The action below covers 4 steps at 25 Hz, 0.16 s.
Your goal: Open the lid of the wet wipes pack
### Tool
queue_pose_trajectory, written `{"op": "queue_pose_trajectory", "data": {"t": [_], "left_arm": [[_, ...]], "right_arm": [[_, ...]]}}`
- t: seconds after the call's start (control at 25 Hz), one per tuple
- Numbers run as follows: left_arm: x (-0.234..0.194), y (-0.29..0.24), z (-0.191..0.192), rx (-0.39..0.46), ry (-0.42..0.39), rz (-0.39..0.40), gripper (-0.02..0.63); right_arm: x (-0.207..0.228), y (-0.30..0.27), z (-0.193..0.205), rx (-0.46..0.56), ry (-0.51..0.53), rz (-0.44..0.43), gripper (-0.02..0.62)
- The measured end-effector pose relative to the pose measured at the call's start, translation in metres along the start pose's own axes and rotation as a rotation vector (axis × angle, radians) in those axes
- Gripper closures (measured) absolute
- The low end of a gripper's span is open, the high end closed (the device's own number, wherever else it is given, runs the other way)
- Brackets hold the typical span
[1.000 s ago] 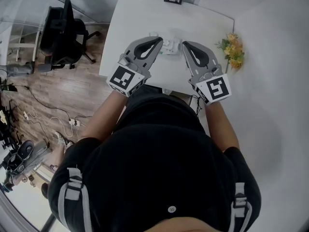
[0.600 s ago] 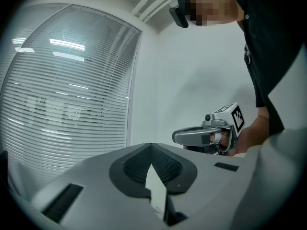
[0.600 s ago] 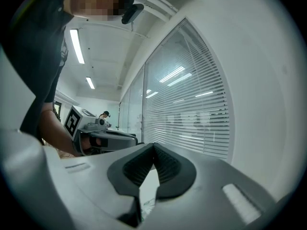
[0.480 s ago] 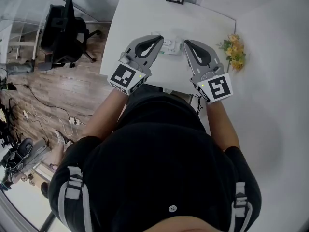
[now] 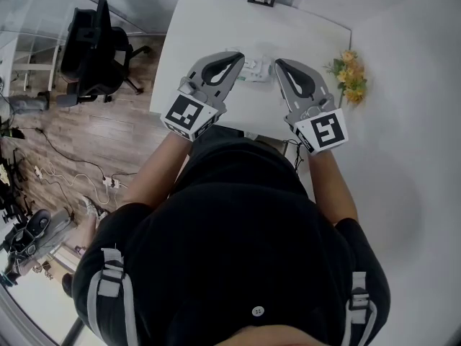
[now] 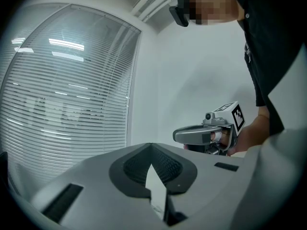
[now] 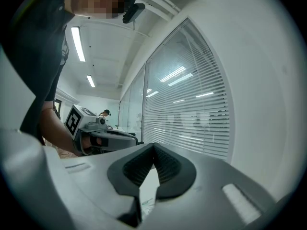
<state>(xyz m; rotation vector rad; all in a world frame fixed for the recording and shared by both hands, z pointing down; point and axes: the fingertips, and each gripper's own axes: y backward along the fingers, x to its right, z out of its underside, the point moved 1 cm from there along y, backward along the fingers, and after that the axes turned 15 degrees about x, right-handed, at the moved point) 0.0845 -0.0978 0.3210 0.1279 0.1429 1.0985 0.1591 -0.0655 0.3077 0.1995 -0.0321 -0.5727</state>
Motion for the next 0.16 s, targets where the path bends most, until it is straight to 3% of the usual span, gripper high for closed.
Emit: {"op": "queue_pose_trajectory", "data": {"t": [0.16], "left_arm": [[0.0029,0.0011,0.0036,-0.008,-0.003,0.004,0.598]], "right_arm": [[-0.0008,0.0043,0.0012,-0.001,0.0,0.0,0.586]]}}
